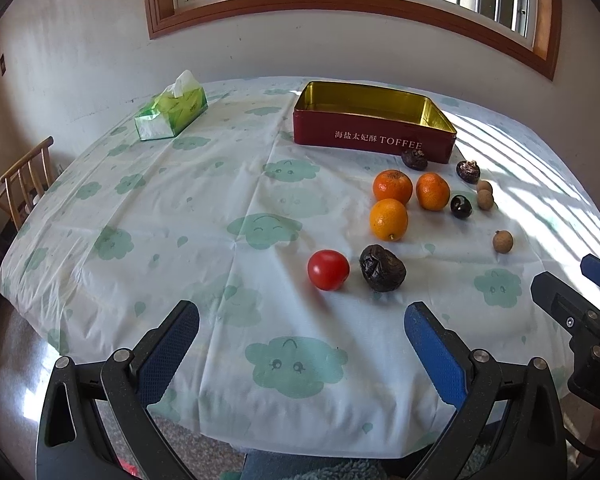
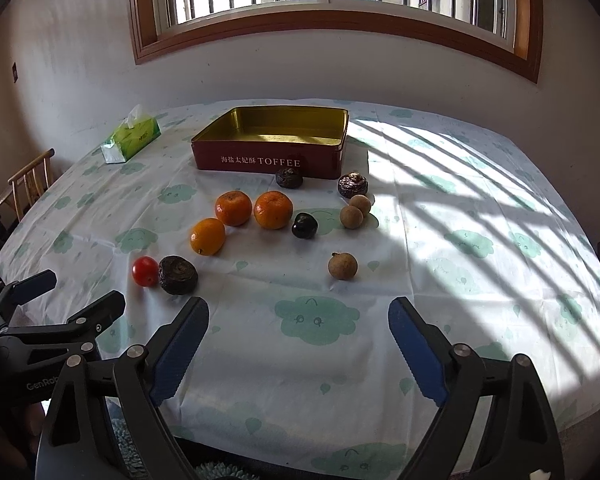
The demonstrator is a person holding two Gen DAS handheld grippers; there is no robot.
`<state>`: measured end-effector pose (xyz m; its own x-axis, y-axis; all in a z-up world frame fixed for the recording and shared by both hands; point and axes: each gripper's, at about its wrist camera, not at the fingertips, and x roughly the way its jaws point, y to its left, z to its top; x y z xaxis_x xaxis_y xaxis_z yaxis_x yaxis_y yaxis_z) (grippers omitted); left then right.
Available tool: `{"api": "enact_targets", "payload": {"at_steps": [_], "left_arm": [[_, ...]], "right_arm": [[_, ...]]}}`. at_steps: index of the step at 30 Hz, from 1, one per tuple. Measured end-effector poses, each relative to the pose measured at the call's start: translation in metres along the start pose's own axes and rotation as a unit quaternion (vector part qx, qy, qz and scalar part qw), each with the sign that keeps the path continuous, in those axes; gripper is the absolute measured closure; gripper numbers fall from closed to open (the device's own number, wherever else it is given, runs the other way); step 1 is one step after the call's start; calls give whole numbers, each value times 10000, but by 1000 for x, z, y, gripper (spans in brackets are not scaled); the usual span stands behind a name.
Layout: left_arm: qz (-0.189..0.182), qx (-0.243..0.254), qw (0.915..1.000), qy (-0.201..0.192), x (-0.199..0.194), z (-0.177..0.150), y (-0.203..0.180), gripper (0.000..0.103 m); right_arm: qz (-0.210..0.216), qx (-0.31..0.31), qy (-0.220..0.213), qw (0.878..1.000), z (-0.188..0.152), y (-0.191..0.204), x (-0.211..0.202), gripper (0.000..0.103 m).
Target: Organize fruits
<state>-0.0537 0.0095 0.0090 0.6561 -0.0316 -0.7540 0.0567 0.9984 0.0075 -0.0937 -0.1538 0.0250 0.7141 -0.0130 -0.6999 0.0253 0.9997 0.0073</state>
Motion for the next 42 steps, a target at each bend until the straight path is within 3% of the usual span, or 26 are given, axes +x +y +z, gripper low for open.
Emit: {"api": "enact_targets", "payload": {"at_steps": [42], "left_arm": [[8,154,9999,38,3,-7,-4,1]], "right_arm": [[20,98,63,9999,-10,-1,7,17]]}}
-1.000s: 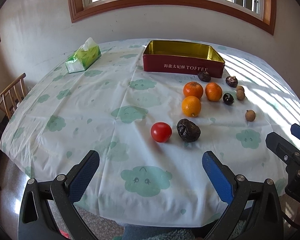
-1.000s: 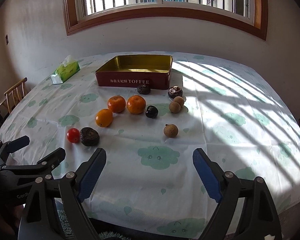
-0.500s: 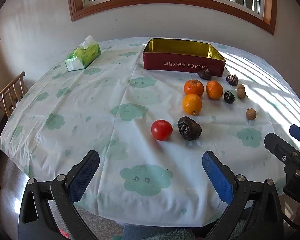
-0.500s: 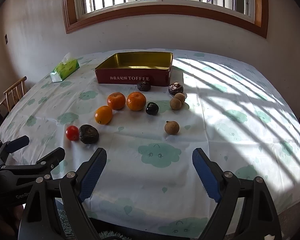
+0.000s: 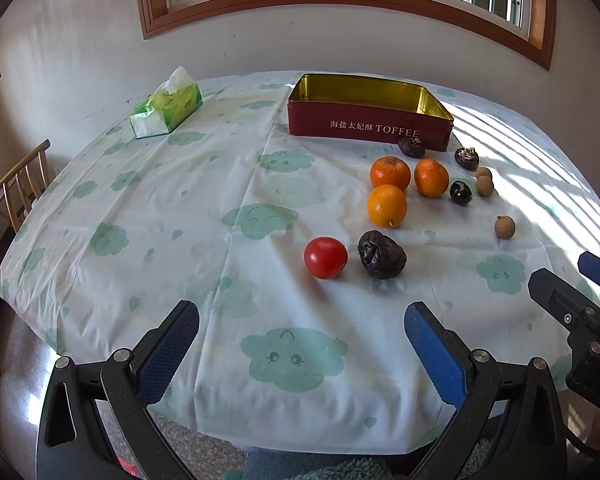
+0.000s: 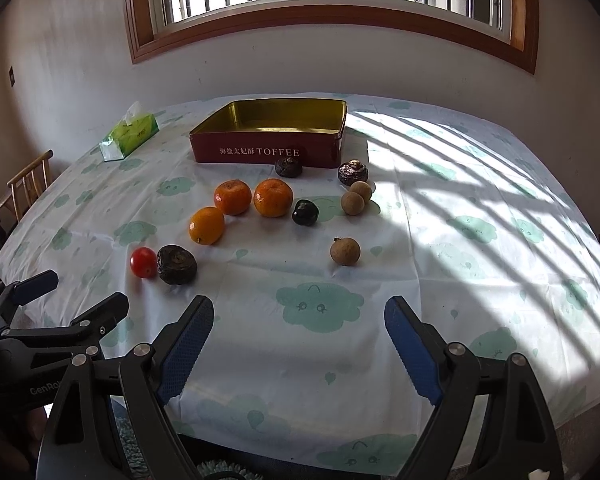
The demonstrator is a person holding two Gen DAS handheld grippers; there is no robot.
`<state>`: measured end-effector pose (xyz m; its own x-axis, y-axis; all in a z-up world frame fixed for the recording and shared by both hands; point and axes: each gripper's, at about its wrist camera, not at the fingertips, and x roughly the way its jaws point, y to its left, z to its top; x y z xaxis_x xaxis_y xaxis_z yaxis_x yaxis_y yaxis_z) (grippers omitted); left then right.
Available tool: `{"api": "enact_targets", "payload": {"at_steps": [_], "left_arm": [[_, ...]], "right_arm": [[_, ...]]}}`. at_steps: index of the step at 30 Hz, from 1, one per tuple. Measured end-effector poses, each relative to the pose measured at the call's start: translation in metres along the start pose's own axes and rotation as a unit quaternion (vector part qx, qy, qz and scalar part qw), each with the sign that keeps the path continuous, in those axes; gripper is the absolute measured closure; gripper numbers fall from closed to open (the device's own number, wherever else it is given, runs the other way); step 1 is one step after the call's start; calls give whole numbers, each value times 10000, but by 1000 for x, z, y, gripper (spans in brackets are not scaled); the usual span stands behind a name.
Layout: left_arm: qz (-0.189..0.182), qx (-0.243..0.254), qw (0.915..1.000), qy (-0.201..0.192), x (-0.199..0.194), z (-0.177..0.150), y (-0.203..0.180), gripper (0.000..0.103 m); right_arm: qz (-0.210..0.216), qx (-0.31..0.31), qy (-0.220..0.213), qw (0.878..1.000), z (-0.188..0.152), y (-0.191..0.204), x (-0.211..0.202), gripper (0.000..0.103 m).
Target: Organize fruits
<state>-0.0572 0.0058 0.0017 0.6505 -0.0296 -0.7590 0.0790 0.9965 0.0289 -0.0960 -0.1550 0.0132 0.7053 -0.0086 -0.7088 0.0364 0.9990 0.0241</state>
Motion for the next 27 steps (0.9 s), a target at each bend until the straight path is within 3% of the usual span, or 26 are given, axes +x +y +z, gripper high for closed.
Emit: {"api": "enact_targets", "payload": {"at_steps": [27], "left_arm": [[8,-105,9999,-9,2,-4,3,1]], "right_arm": [[-6,38,66,10000,3,-4,3,22]]}}
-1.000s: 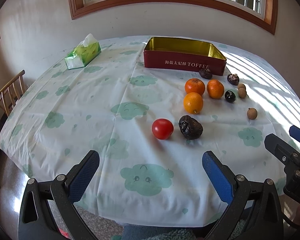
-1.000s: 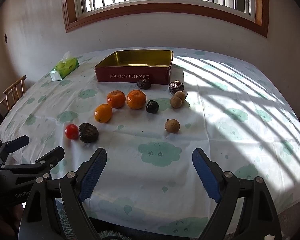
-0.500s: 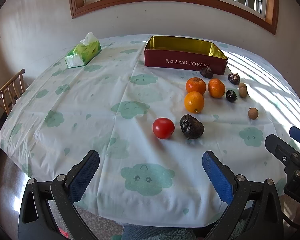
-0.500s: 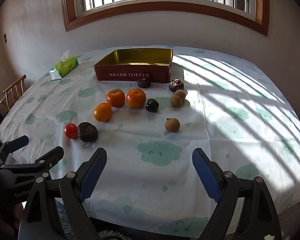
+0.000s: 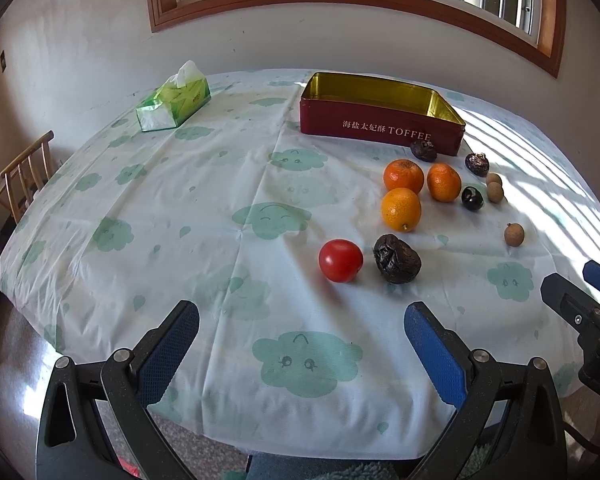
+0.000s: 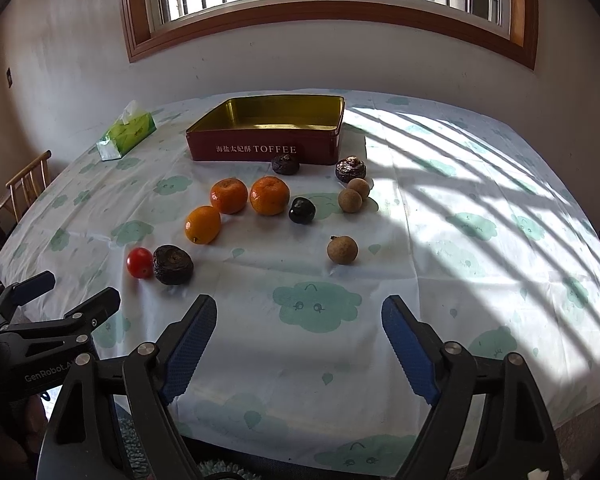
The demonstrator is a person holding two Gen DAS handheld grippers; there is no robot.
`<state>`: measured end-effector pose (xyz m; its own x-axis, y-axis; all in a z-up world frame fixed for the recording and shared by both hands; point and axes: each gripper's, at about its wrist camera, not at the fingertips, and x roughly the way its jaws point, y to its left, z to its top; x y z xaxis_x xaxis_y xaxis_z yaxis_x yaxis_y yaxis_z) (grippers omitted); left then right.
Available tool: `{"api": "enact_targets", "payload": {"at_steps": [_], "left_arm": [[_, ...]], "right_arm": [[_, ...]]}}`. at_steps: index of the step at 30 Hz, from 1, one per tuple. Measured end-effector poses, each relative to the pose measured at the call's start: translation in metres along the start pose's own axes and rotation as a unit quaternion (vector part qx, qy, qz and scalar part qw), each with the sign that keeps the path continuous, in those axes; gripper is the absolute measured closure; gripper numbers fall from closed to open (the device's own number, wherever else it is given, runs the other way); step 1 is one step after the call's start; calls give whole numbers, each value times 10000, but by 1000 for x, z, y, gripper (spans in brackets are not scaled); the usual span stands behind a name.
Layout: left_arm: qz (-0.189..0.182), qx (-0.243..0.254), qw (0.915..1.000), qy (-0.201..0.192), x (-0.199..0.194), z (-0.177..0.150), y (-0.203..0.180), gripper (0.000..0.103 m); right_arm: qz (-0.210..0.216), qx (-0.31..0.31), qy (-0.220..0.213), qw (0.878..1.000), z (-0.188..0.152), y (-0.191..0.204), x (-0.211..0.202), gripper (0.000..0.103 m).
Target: Organize fruits
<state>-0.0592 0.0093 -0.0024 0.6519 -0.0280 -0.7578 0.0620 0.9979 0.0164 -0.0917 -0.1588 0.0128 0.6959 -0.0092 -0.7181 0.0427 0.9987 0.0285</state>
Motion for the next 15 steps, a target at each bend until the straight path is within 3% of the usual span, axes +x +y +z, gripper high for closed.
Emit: {"api": "enact_targets", "payload": {"at_steps": [9,15], "left_arm": [[-105,-119,9997,165,11,7,19,15],[-188,-18,9995,241,22,11,18,26]], "right_arm": [[-97,-54,-37,9999,9,-10,5,24],[-40,-1,146,9999,11,-17,22,34]]}}
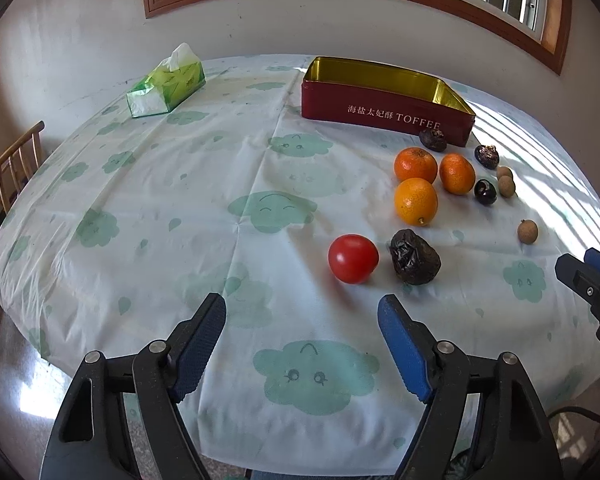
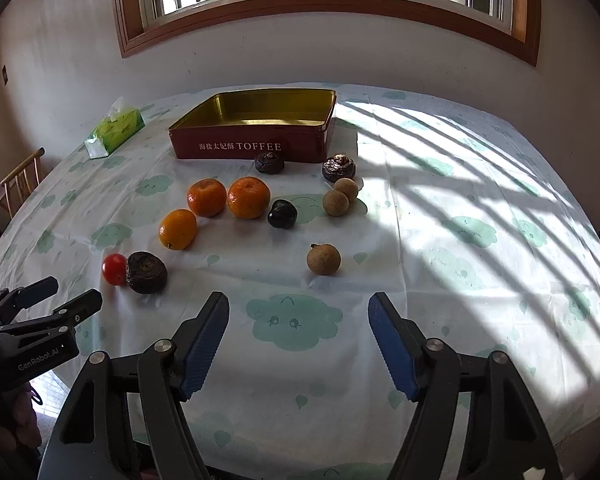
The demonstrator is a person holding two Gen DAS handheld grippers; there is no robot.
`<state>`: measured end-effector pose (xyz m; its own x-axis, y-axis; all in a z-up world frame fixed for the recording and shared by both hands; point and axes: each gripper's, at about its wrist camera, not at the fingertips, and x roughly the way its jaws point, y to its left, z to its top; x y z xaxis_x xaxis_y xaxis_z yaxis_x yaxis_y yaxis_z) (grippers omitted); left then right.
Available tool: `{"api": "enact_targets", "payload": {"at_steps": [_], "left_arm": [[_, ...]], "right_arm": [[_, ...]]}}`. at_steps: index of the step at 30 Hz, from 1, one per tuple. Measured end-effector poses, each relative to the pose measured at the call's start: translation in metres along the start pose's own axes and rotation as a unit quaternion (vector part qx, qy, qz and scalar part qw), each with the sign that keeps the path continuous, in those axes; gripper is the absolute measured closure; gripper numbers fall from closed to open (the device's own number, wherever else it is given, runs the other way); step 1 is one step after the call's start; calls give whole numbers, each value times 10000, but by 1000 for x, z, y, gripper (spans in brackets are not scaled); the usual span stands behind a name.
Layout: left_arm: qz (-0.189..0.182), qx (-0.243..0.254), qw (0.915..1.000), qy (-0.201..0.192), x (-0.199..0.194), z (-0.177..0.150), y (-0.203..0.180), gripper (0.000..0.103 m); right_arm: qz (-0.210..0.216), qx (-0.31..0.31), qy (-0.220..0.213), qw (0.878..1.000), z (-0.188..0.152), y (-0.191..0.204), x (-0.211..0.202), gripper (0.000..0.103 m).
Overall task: Organize fruits
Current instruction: 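Grasp the red tomato with the left tool while the right tool grasps a brown longan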
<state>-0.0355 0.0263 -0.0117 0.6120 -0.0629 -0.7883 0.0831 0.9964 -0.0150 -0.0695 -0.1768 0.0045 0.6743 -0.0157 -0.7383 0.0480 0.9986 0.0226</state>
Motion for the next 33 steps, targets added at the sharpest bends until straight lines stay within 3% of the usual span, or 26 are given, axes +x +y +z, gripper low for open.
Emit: {"api": "enact_targets", "payload": {"at_steps": [8,19,29,33], "left_arm": [[-168,128,9998,41,11,6,-4,35],[-338,218,9992,65,26,14,-5,37],[-359,272,9989,103,37,20,-7,43],[-351,294,9989,71,39,22,-7,44]], "right_arm": [[38,-18,247,9997,-1,-4,21,41],[24,11,497,9988,4,-10,49,47],[-33,-93,509,9987,11,-11,63,49],[-53,-137,469,9988,16,-11,68,56]]}}
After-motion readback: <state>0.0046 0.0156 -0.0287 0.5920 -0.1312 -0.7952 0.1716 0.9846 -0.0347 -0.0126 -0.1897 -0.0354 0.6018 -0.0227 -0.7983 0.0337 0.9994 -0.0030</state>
